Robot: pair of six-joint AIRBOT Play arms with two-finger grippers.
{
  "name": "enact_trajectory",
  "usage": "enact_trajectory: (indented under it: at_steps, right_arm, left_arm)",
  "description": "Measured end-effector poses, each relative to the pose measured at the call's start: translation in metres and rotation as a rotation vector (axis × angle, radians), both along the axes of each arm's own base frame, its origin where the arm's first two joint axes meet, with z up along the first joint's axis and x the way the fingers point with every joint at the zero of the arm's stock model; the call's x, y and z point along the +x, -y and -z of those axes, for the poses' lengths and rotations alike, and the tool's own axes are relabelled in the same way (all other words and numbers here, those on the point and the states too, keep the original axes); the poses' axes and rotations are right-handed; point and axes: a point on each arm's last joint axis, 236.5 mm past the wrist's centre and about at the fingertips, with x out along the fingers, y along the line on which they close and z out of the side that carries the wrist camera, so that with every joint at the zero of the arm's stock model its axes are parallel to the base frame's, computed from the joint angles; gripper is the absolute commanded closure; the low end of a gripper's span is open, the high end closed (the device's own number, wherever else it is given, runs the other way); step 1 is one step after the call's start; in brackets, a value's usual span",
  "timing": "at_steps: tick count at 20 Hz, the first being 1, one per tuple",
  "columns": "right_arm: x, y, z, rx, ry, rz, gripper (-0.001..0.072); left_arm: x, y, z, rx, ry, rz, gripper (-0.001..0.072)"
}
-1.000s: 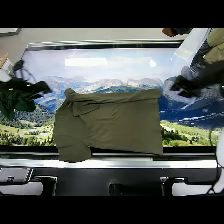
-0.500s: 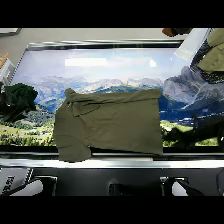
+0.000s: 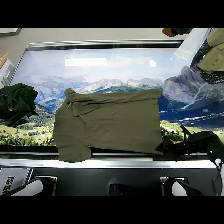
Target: Fold the clothes and pants, and hang the long-sleeved shirts on hangers.
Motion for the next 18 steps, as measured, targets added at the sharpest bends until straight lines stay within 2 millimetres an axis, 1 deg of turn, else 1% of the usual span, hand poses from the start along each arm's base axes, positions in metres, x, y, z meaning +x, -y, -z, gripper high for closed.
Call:
enact_trajectory:
  at_steps: [2, 3, 5, 6, 7, 9, 11, 13, 15, 18]
  right_arm:
    - [0.004, -0.005, 0.002, 0.026, 0.006, 0.016, 0.0299]
    - [0.007, -0.007, 0.003, 0.038, 0.011, 0.022, 0.0376]
    - [0.013, -0.007, 0.006, 0.043, 0.026, 0.034, 0.0588]
    - [0.016, -0.006, 0.008, 0.039, 0.037, 0.04, 0.0673]
    - [0.017, -0.007, 0.008, 0.044, 0.041, 0.043, 0.0681]
    - [0.018, -0.009, 0.007, 0.056, 0.044, 0.042, 0.0681]
    - [0.019, -0.01, 0.005, 0.061, 0.052, 0.042, 0.0681]
    - [0.019, -0.011, 0.001, 0.061, 0.064, 0.036, 0.0681]
    - [0.019, -0.012, -0.005, 0.061, 0.08, 0.031, 0.0681]
    - [0.019, -0.013, -0.014, 0.057, 0.109, 0.019, 0.0681]
  left_arm:
    - [0.0, -0.001, 0.0, -0.001, -0.001, -0.002, 0.0066]
    - [-0.001, -0.001, 0.001, 0.0, -0.003, -0.002, 0.0066]
    - [-0.001, -0.001, 0.001, -0.001, -0.005, -0.003, 0.0065]
    - [-0.002, -0.001, 0.002, -0.002, -0.007, -0.005, 0.0067]
    - [-0.005, -0.002, 0.004, -0.004, -0.014, -0.008, 0.0105]
    - [-0.015, -0.002, 0.015, -0.018, -0.039, -0.003, 0.011]
    - [-0.03, 0.002, 0.034, -0.068, -0.066, 0.0, 0.0109]
    - [-0.041, 0.014, 0.051, -0.147, -0.065, -0.004, 0.0109]
    - [-0.046, 0.027, 0.066, -0.212, -0.043, -0.006, 0.011]
    - [-0.052, 0.043, 0.083, -0.265, -0.032, -0.006, 0.0109]
